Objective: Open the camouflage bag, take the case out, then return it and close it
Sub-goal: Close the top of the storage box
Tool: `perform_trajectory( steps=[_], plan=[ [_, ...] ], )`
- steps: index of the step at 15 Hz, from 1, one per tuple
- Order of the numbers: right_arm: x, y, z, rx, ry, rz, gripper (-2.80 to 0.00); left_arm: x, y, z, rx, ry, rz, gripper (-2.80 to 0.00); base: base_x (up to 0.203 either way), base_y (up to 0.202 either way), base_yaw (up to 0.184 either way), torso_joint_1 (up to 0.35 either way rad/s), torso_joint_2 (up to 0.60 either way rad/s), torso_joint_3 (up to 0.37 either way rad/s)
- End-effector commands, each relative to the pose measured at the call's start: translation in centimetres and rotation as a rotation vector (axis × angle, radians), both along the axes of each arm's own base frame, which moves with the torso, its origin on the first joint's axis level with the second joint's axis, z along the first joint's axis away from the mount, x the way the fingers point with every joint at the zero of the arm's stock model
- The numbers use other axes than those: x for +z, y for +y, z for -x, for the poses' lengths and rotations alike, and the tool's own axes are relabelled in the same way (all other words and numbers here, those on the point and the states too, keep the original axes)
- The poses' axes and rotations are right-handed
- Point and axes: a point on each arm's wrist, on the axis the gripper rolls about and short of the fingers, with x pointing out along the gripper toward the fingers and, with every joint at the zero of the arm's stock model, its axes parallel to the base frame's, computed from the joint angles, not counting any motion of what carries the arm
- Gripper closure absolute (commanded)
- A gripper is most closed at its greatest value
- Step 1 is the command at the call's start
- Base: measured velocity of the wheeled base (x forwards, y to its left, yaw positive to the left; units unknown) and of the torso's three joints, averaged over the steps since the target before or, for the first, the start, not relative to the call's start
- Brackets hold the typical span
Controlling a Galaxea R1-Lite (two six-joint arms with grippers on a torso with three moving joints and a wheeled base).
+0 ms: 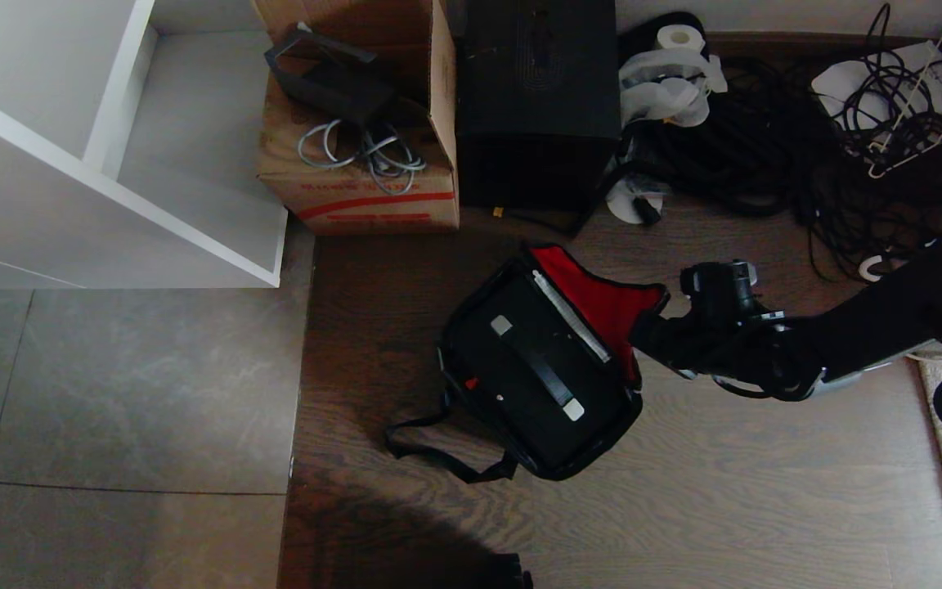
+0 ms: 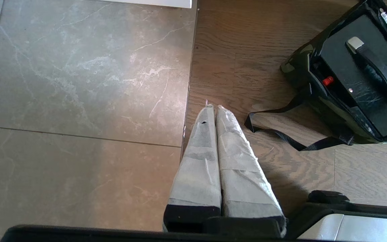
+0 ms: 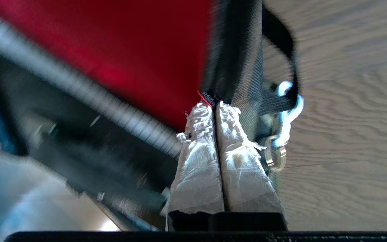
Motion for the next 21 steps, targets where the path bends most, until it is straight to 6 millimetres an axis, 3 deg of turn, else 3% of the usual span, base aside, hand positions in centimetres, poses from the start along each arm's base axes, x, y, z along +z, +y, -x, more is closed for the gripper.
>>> perform_trajectory(
  steps=[1,5,9,12,15,21],
  plan=[
    [1.3,1.4,1.7,0.058,-0.053,0.005,0.00,-0.3,0.0,-0.1,0.001,0.010,0.000,0.00,0.000,0.000,0.000,0.000,0.00,0.000],
    [1.8,2.4,4.3,0.175,-0.112,0.060,0.00,-0.3,0.0,-0.1,0.001,0.010,0.000,0.00,0.000,0.000,0.000,0.000,0.00,0.000],
    [1.3,2.9,8.0,0.312,-0.063,0.040,0.00,-0.3,0.0,-0.1,0.001,0.010,0.000,0.00,0.000,0.000,0.000,0.000,0.00,0.000],
    [0.5,3.5,9.7,0.371,-0.020,0.043,0.00,-0.3,0.0,-0.1,0.001,0.010,0.002,0.00,0.000,0.000,0.000,0.000,0.00,0.000],
    [0.8,2.6,8.6,0.335,-0.039,0.052,0.00,-0.3,0.0,-0.1,0.001,0.009,0.000,0.00,0.000,0.000,0.000,0.000,0.00,0.000],
    [-0.7,-5.0,3.5,0.103,-0.003,0.038,0.00,-0.3,0.0,-0.1,0.001,0.010,0.000,0.00,0.000,0.000,0.000,0.000,0.00,0.000]
  ],
)
